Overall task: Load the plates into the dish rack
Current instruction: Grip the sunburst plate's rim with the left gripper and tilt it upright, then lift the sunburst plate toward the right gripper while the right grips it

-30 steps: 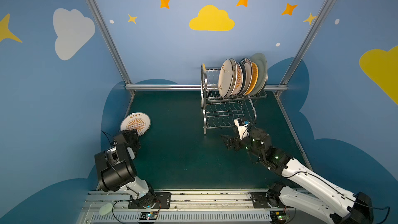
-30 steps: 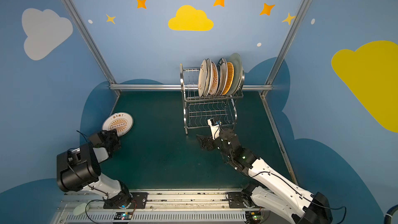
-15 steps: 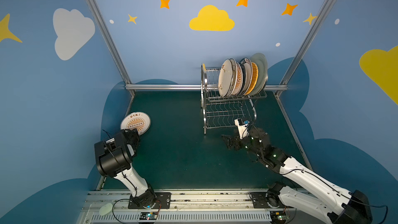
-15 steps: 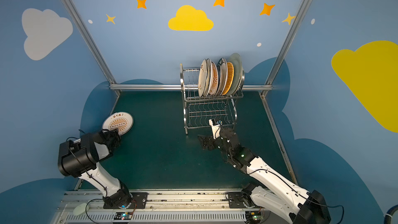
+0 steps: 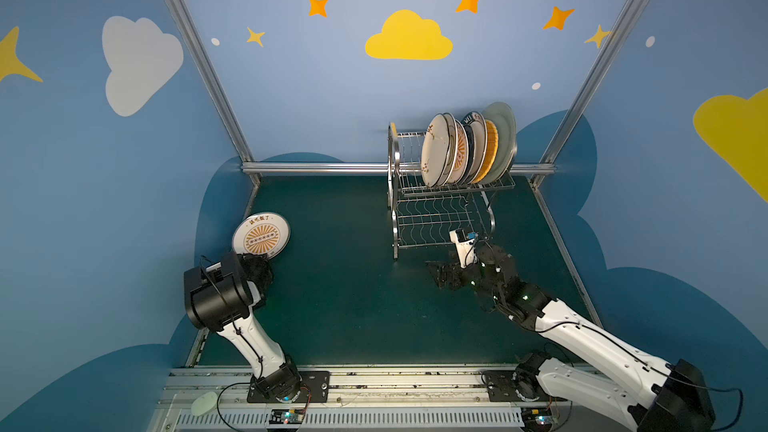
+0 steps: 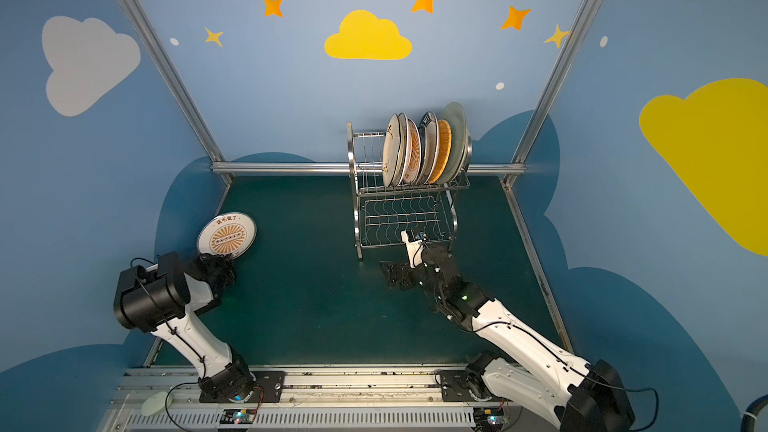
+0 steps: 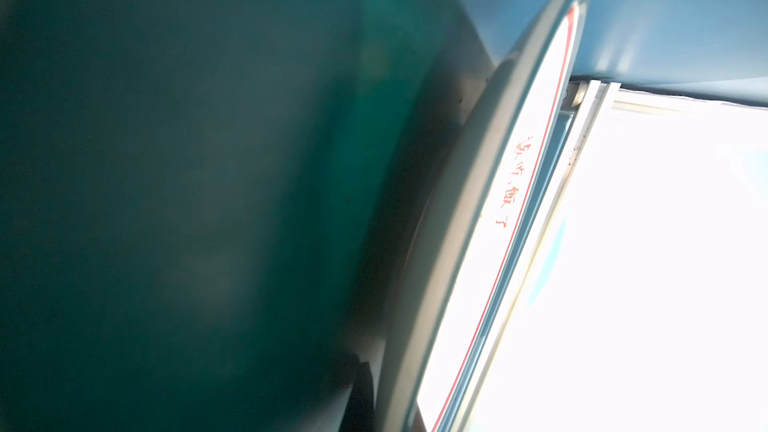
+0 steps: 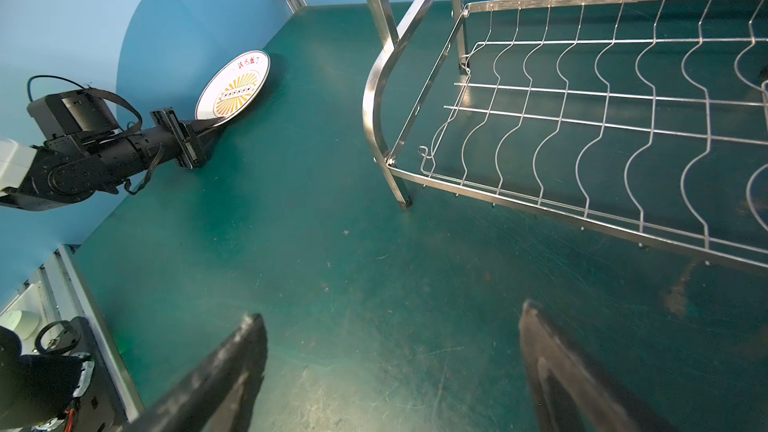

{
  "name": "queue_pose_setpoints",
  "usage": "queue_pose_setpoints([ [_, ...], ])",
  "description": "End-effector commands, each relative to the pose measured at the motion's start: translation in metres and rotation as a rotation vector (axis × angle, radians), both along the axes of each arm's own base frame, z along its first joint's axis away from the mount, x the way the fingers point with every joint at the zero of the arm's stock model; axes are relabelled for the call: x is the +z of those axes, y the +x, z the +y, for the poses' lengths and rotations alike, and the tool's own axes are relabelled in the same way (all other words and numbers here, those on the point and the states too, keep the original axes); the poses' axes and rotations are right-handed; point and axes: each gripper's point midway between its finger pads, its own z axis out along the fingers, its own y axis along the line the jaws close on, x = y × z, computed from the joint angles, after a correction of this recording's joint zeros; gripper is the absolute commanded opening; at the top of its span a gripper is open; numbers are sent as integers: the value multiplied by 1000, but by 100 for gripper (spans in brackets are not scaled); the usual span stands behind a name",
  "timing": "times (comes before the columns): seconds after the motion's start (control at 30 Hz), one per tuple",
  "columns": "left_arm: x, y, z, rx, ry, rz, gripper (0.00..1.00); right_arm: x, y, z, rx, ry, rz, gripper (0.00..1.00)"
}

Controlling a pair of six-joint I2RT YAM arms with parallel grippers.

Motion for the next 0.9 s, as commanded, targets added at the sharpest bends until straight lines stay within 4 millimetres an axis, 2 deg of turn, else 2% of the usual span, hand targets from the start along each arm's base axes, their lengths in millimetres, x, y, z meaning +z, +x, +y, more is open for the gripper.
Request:
queue_pose_setpoints([
  [0.0,27,12,-15,-43,-34,-118,4,-2,2,0,-7,14,2,92],
  [0.17,65,21,-55,-155,-33,-185,4,-5,5,-1,-20,5,11,92],
  [0.33,99,6,-96,-292,19,-177,4,-5,6,-6,-37,13,20,93],
  [0.43,109,-15,-120,-367,21,-113,4,1,7,-13,-65,24,18,94],
  [0.6,146,-53,-164,-555,65,-172,4,18,6,-22,-93,96,43,94],
  [0.87,191,-99,-255,-962,134,-322,4,57,-9,-4,2,231,123,94],
])
